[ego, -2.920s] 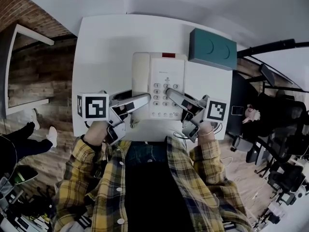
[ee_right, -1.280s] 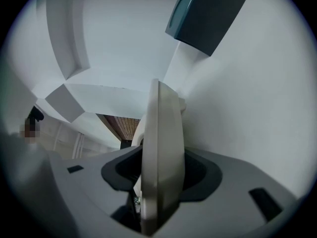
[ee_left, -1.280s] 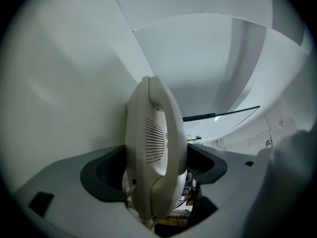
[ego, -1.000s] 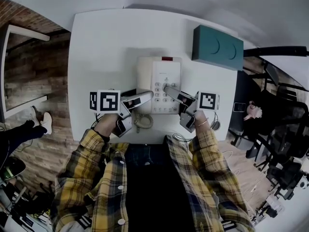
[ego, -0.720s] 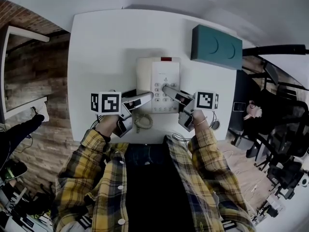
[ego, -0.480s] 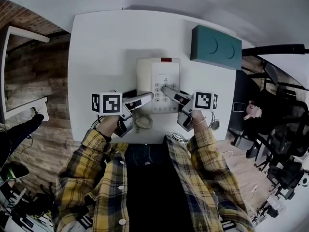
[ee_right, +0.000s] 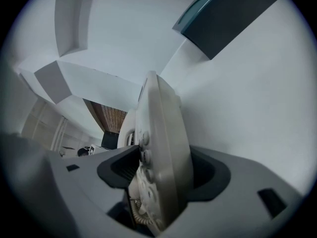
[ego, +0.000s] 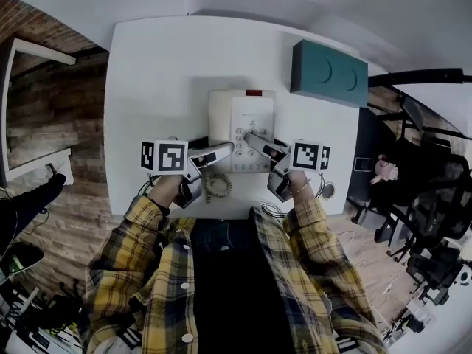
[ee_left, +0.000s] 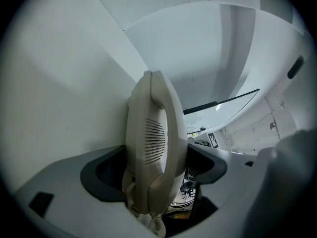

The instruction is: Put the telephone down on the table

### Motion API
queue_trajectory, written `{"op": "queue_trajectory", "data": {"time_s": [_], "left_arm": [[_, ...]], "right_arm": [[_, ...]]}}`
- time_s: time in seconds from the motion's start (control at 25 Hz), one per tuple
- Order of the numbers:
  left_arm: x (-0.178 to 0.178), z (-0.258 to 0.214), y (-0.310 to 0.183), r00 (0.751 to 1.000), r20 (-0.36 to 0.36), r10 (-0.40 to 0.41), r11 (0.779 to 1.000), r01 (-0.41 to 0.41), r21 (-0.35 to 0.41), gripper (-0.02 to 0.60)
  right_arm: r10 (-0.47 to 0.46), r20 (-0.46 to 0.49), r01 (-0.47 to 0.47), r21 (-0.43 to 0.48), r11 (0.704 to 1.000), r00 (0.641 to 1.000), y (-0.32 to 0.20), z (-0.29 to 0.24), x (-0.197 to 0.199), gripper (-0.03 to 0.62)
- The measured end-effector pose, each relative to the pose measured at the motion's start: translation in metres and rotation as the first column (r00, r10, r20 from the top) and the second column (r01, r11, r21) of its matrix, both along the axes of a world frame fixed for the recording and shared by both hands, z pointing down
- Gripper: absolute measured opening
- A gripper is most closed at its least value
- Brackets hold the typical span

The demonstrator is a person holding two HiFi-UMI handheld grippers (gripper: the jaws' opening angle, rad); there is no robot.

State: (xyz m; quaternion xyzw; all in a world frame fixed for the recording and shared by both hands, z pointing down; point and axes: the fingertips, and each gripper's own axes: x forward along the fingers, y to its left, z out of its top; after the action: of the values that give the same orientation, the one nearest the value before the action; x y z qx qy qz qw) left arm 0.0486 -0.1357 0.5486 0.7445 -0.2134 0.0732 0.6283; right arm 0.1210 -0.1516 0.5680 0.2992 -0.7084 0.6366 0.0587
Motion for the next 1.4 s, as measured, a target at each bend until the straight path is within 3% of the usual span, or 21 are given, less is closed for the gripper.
{"op": "queue_trajectory", "data": {"time_s": [0.24,0.72,1.4], "left_arm": [[-0.006,0.006,0.004,0.998,0.06,0.02,1.0,-0.02,0.0,0.357],[-0.007,0.007,0.004,0.996,0.087,0.03,1.0,-0.03,0.001,0.357],[-0.003,0.01,0.004,0.99,0.138,0.041,0.999,-0.045,0.029,0.357]], "right_arm": [[-0.04,-0.1,0.045,0.051,0.998,0.994,0.0,0.0,-0.001,0.276],[-0.009,-0.265,0.035,0.095,0.995,0.964,-0.001,0.002,0.008,0.301],[0.041,-0.349,-0.013,0.082,0.997,0.936,0.006,0.009,0.017,0.308]]}}
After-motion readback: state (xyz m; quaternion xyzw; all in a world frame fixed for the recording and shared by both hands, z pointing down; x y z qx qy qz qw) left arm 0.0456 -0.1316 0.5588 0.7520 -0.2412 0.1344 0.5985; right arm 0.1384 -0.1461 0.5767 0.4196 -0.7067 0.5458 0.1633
